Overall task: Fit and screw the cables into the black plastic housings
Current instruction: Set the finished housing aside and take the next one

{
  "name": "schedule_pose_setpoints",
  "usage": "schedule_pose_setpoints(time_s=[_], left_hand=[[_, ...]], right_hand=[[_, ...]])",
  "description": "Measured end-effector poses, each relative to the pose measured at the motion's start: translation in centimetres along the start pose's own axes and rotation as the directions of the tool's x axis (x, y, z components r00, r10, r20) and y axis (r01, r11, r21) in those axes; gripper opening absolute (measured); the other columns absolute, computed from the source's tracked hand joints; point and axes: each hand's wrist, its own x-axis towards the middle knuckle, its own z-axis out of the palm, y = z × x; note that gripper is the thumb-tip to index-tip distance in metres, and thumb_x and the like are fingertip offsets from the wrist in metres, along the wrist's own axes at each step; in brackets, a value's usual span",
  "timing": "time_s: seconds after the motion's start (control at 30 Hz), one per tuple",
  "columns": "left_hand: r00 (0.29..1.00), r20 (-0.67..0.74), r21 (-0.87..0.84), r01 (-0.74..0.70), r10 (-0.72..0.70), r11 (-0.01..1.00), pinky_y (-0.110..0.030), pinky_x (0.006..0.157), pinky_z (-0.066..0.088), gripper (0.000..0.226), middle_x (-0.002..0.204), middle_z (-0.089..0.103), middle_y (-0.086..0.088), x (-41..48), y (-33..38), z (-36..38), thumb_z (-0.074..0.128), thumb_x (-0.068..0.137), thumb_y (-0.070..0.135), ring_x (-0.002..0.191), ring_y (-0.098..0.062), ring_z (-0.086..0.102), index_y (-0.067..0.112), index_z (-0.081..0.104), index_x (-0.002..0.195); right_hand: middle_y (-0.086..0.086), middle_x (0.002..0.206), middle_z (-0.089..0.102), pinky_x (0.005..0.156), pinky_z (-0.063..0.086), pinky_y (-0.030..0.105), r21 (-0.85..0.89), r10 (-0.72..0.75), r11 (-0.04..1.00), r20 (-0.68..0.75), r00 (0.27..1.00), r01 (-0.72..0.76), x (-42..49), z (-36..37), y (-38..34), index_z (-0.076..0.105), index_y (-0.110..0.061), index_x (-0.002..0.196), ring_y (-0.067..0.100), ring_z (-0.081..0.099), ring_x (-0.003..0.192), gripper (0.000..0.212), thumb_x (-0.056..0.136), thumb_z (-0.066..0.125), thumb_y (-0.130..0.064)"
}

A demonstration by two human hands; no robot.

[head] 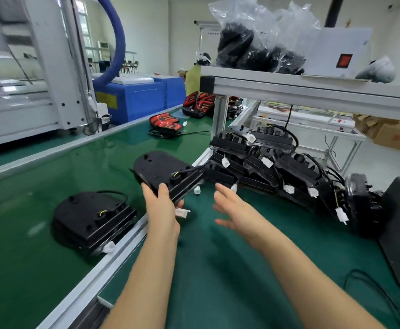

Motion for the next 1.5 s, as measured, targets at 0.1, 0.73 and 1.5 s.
schedule_pose_setpoints(time_s=[0.1,0.73,1.5], left_hand=[[0.987,-0.154,0.0,0.046,-0.045,0.999,-0.029,0.059,0.05,0.058,0.145,0.031,0.001,3.4,1.5,-0.4,0.039,0.101,0.025,0.089,-0.021,0.055,0.037,0.01,0.149],[0.868,-0.497,0.082,0.023,0.021,0.996,-0.04,0.083,0.036,0.055,0.148,0.024,-0.015,3.7,1.6,-1.4,0.04,0.1,0.03,0.117,-0.036,0.049,0.039,0.016,0.148],[0.991,0.068,0.321,0.084,-0.111,0.943,-0.037,0.078,0.051,0.025,0.095,0.069,-0.009,-0.6,-0.8,-4.7,0.047,0.096,0.023,0.084,-0.02,0.064,0.009,0.068,0.1]], right_hand=[[-0.01,0.148,0.036,0.099,0.045,0.029,-0.033,0.023,0.999,0.073,0.997,-0.021,0.2,2.4,0.9,0.028,-0.035,0.146,0.006,0.042,0.127,0.051,0.098,0.044,-0.038],[-0.017,0.155,0.021,0.107,0.014,0.018,-0.186,0.01,0.982,0.271,0.963,0.042,4.7,9.6,1.3,0.023,-0.04,0.147,0.0,0.019,0.139,0.048,0.1,0.031,-0.036],[-0.011,0.11,0.067,0.084,0.045,0.017,-0.074,0.18,0.983,0.177,0.968,-0.17,4.1,9.6,1.6,0.068,-0.03,0.106,0.003,0.061,0.103,0.048,0.092,0.034,-0.06]])
